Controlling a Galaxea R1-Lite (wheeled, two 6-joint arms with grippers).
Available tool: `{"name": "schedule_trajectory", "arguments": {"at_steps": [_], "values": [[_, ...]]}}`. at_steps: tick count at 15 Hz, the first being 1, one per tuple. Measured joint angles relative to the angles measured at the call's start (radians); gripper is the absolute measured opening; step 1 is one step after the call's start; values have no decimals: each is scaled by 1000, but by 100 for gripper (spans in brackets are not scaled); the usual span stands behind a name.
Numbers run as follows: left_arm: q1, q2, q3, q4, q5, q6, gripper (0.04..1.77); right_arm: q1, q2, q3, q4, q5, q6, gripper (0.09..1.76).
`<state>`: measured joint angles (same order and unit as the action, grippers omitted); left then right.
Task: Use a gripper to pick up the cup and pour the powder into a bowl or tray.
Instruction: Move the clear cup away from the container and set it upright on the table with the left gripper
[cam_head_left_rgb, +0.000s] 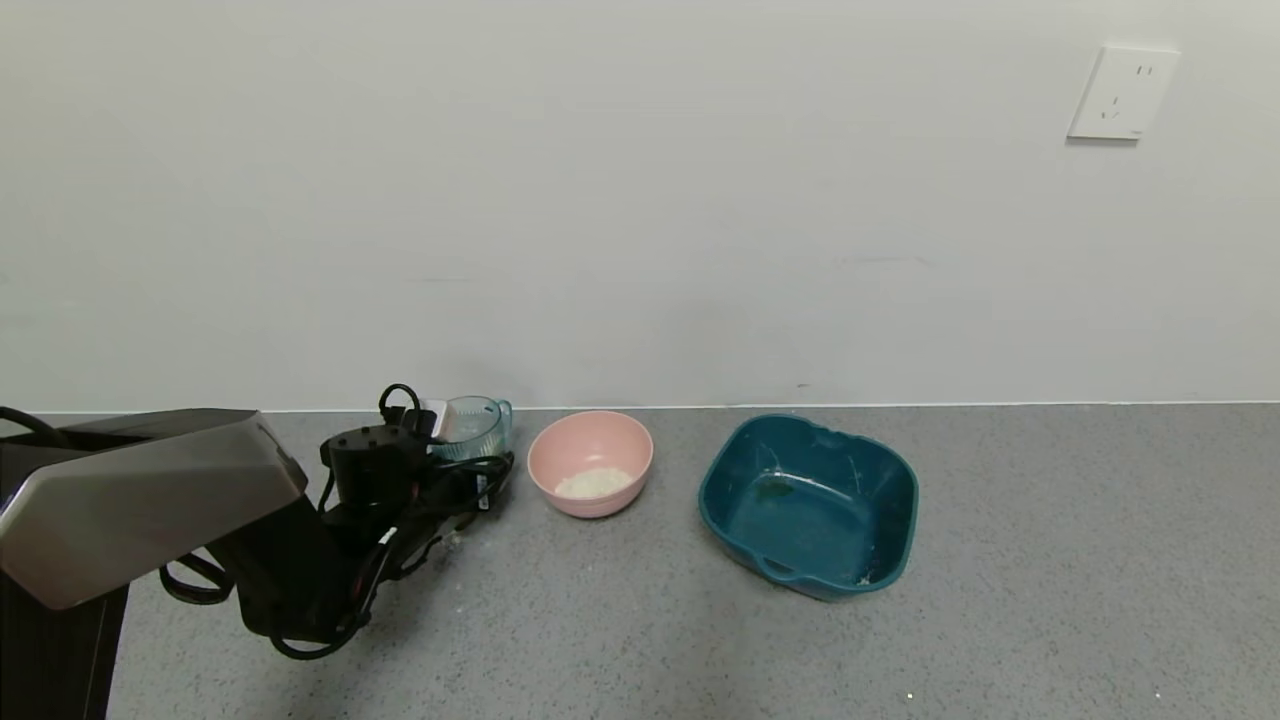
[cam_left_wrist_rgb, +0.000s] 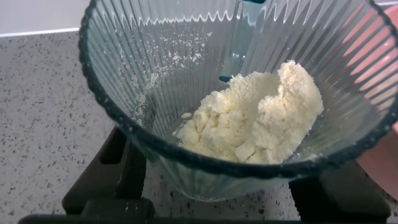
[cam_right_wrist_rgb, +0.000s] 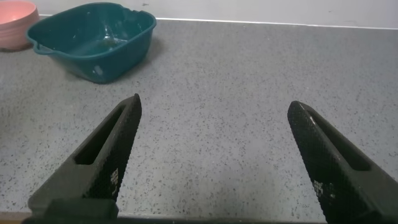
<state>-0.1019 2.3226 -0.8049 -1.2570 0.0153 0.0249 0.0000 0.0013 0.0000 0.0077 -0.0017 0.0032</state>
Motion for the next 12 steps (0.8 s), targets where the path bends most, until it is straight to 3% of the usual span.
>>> {"name": "schedule_trajectory", "arguments": {"at_steps": [6, 12], "values": [[-1, 12, 0, 3, 1, -1, 128, 0, 0, 0, 0, 0, 0, 171], [-4, 8, 11, 1, -5, 0, 152, 0, 0, 0, 0, 0, 0, 171]]}}
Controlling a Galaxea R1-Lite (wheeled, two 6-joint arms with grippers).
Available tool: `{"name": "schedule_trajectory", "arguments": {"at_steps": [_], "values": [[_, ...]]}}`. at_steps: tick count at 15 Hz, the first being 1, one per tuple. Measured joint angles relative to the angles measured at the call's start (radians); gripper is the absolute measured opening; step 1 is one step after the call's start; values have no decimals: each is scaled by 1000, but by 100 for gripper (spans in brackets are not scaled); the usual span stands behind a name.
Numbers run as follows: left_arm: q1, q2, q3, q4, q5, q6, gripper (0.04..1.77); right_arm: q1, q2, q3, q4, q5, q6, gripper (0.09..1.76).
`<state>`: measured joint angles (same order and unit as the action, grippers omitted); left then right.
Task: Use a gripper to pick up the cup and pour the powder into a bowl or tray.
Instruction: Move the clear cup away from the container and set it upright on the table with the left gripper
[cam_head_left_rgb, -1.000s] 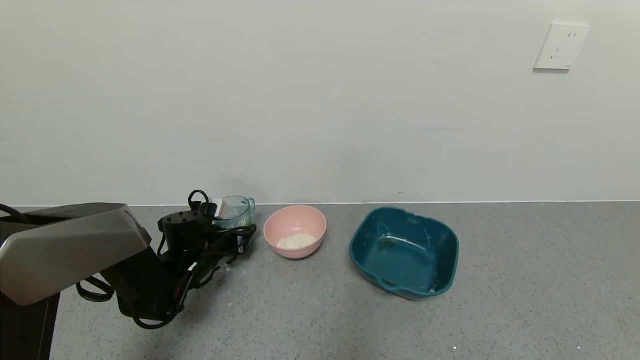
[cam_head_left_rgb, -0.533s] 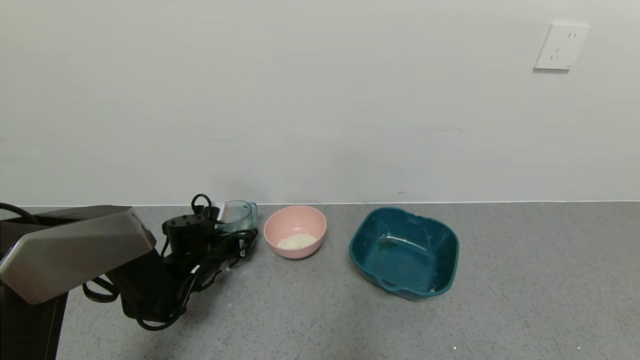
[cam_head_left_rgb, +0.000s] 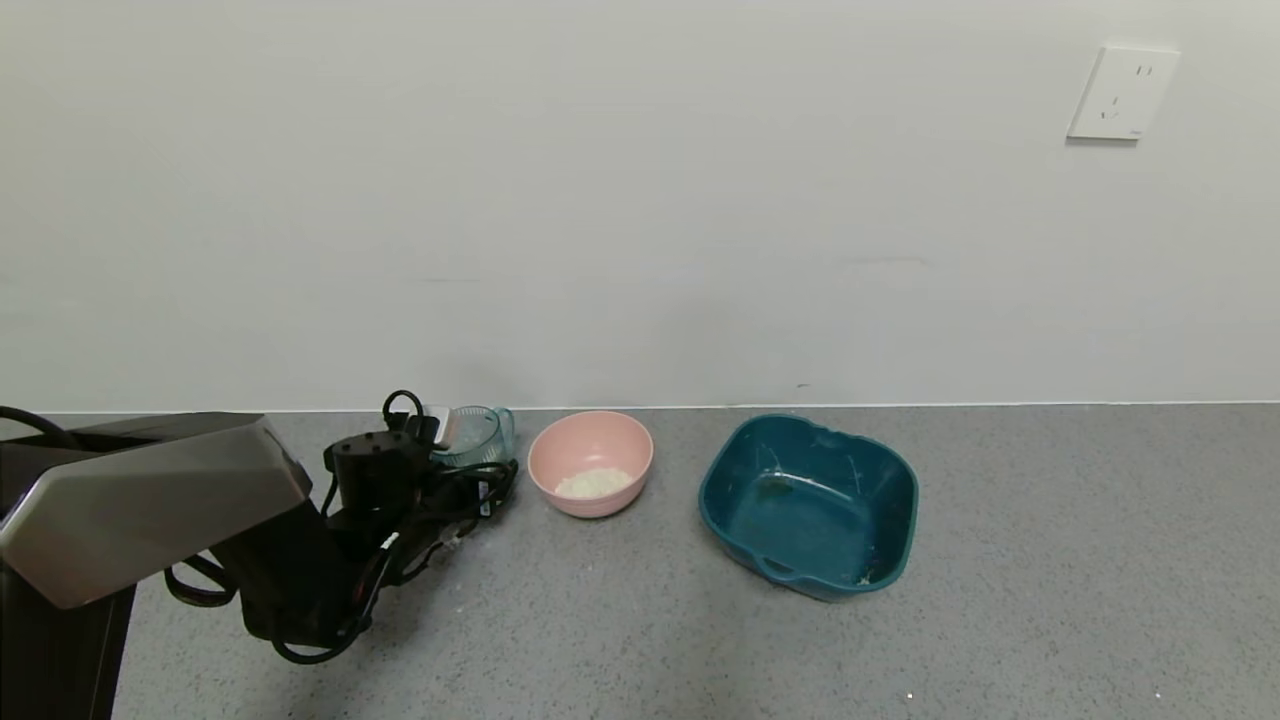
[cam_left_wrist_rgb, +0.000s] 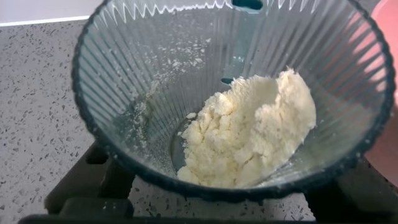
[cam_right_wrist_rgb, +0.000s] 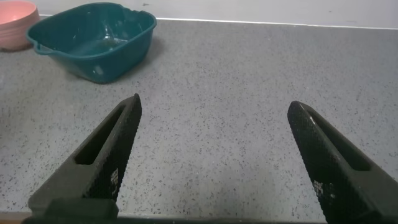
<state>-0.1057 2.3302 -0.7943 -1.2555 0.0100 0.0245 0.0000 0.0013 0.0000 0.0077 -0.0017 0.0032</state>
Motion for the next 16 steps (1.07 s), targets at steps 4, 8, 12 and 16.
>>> {"name": "schedule_trajectory", "arguments": {"at_steps": [4, 8, 12, 16], "values": [[1, -2, 0, 2, 0, 0, 160, 0, 0, 0, 0, 0, 0, 171], [1, -14, 4, 36, 0, 0, 165, 0, 0, 0, 0, 0, 0, 171], [2, -62, 21, 111, 0, 1, 167, 0, 0, 0, 0, 0, 0, 171], [10, -167, 25, 237, 0, 3, 169, 0, 0, 0, 0, 0, 0, 171]]}}
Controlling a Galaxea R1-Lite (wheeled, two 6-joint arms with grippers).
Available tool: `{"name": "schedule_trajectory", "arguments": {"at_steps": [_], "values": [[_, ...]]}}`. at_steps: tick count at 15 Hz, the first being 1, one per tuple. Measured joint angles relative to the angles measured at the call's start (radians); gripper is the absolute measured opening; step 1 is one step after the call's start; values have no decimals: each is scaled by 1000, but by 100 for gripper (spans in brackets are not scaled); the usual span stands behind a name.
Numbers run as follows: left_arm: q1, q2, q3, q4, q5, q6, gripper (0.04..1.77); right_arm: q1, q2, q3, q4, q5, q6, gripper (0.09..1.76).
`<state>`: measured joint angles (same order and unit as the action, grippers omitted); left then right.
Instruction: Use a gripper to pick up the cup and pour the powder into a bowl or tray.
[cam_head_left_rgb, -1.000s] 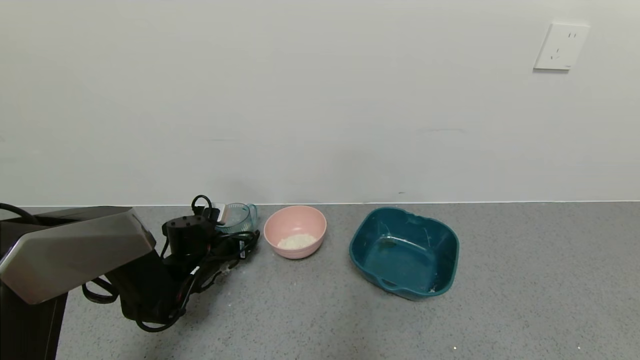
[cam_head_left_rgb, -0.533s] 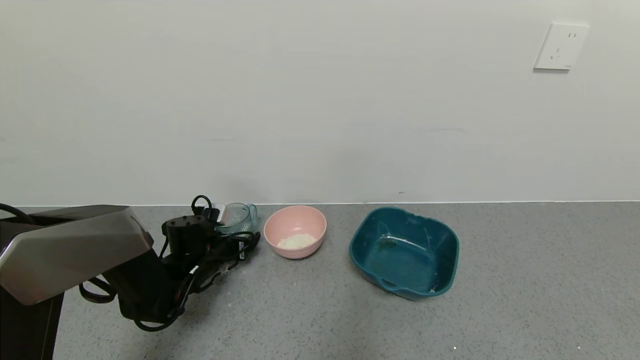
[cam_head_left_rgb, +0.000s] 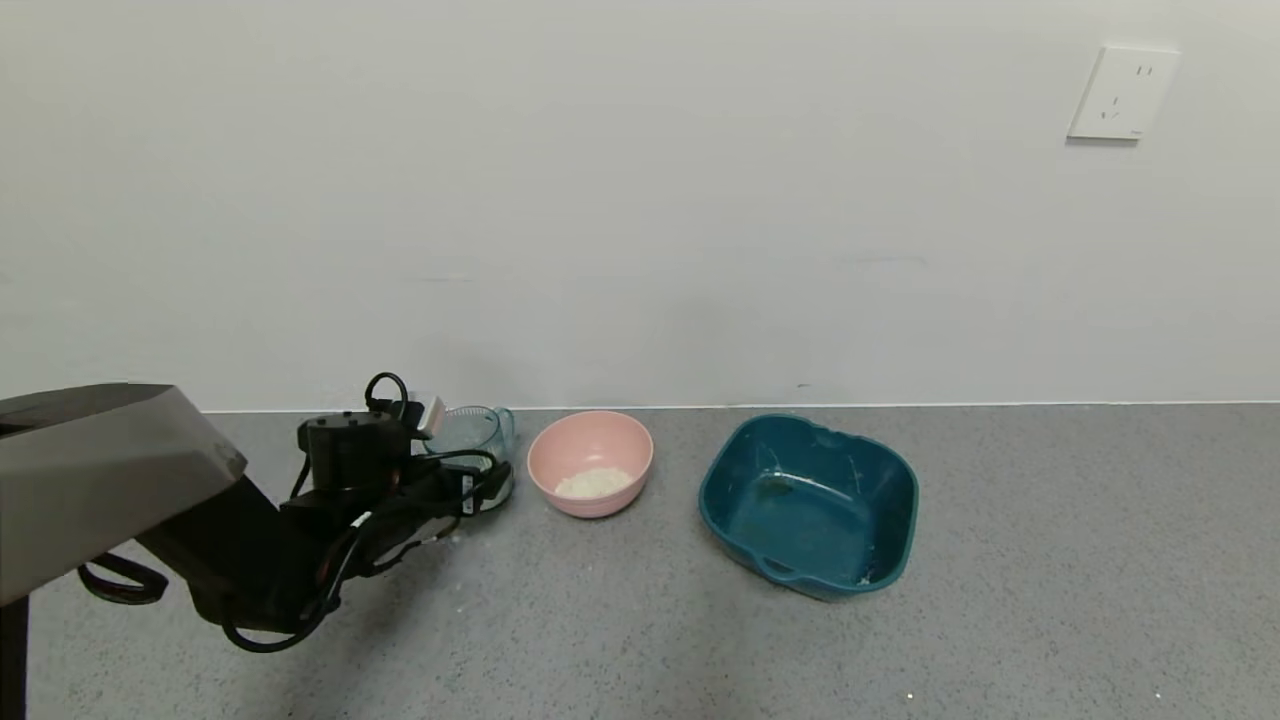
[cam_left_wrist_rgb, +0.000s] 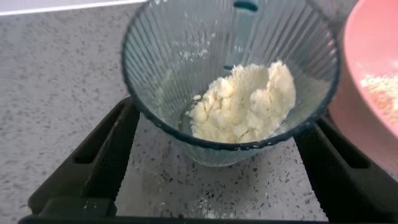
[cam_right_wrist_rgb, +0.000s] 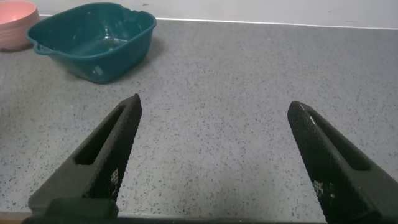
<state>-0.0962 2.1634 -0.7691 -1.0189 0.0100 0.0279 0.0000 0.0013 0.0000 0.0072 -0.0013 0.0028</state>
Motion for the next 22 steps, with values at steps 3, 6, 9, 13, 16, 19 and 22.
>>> {"name": "schedule_trajectory", "arguments": {"at_steps": [3, 6, 9, 13, 16, 19, 22], "values": [[0, -118, 1, 127, 0, 0, 170, 0, 0, 0, 0, 0, 0, 171], [1, -275, -21, 327, 1, 5, 170, 0, 0, 0, 0, 0, 0, 171], [1, -462, -61, 541, 2, 10, 170, 0, 0, 0, 0, 0, 0, 171], [-2, -730, -141, 863, -5, 11, 171, 0, 0, 0, 1, 0, 0, 171], [-4, -917, -175, 1039, -13, 11, 171, 0, 0, 0, 1, 0, 0, 171], [-7, -1097, -165, 1162, -35, 11, 171, 0, 0, 0, 0, 1, 0, 171], [-8, -1270, -152, 1270, -46, 12, 171, -2, 0, 0, 0, 1, 1, 171]]}}
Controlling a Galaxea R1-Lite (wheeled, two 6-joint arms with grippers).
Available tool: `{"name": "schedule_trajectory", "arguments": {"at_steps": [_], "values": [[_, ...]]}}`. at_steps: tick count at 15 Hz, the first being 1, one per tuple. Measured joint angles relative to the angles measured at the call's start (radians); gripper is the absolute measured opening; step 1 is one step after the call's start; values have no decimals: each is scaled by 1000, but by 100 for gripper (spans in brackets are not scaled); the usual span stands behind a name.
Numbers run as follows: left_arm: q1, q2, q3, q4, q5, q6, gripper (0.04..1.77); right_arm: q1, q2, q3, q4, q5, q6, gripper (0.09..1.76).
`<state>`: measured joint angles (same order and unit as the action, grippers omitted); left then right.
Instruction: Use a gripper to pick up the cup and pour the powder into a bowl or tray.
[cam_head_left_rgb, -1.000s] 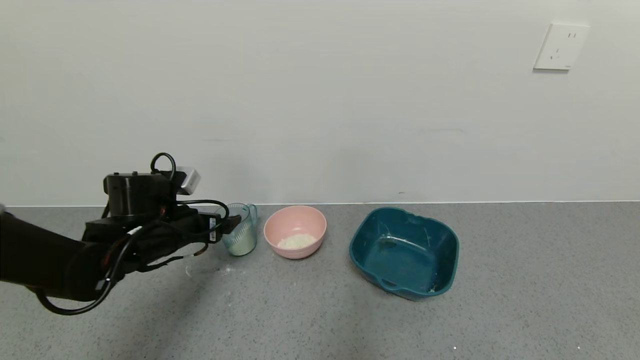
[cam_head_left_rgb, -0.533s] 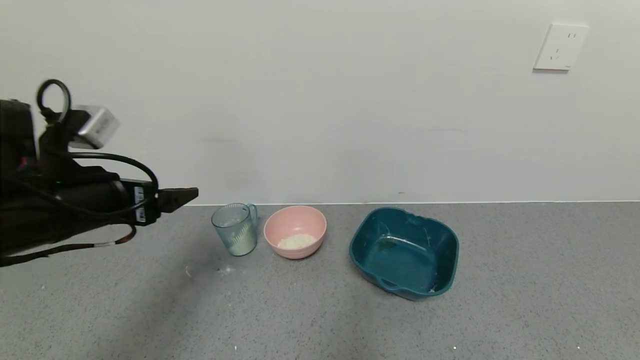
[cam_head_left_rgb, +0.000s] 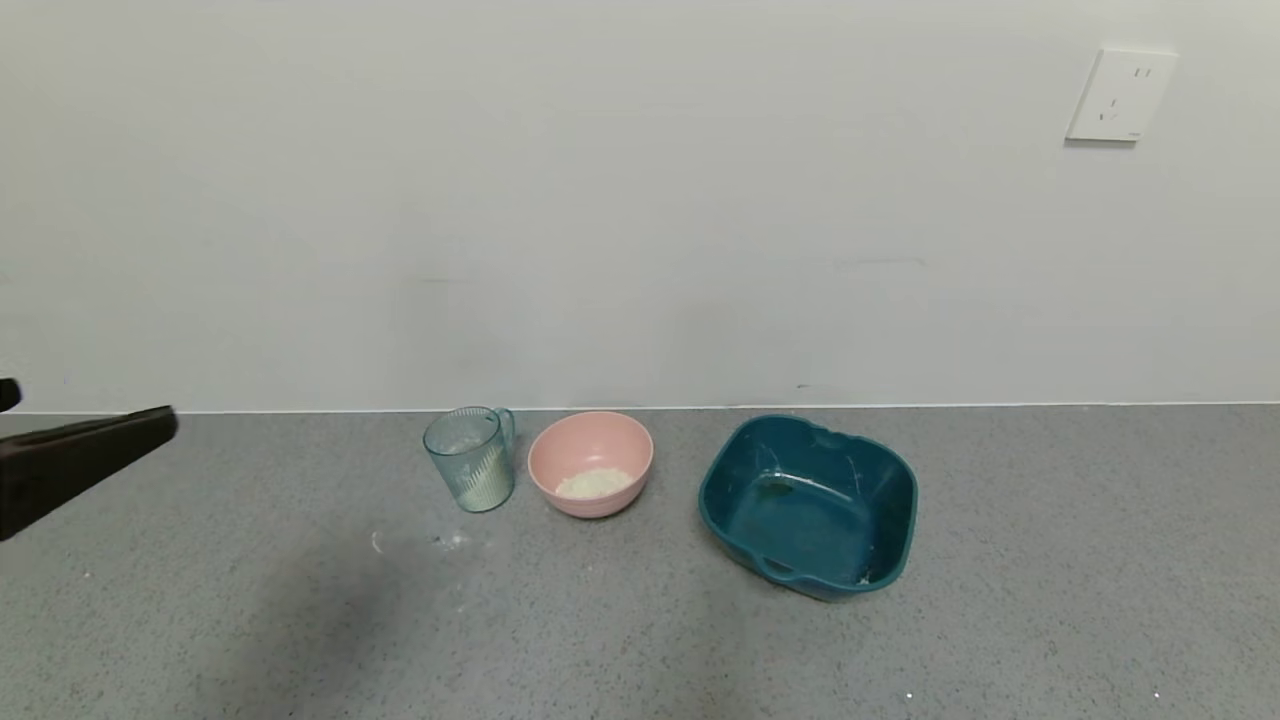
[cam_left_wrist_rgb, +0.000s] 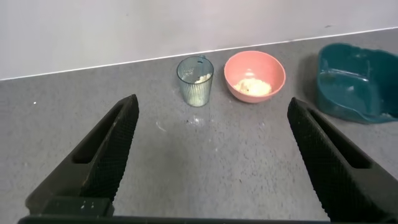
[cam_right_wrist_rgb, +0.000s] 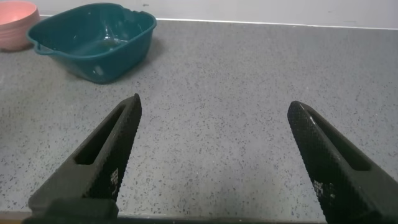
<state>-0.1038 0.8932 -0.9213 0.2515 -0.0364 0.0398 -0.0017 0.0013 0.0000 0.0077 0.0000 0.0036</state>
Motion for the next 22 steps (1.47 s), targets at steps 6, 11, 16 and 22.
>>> {"name": "schedule_trajectory", "arguments": {"at_steps": [6, 11, 16, 22], "values": [[2, -285, 49, 143, 25, 1, 172, 0, 0, 0, 0, 0, 1, 171], [7, -449, 41, 203, 84, 10, 172, -1, -1, 0, 0, 0, 1, 171], [41, -581, 38, 251, 121, 71, 172, -1, -1, 0, 0, 0, 1, 171], [98, -729, 152, 243, 94, 89, 172, -1, -1, 0, 0, 0, 1, 171]]}}
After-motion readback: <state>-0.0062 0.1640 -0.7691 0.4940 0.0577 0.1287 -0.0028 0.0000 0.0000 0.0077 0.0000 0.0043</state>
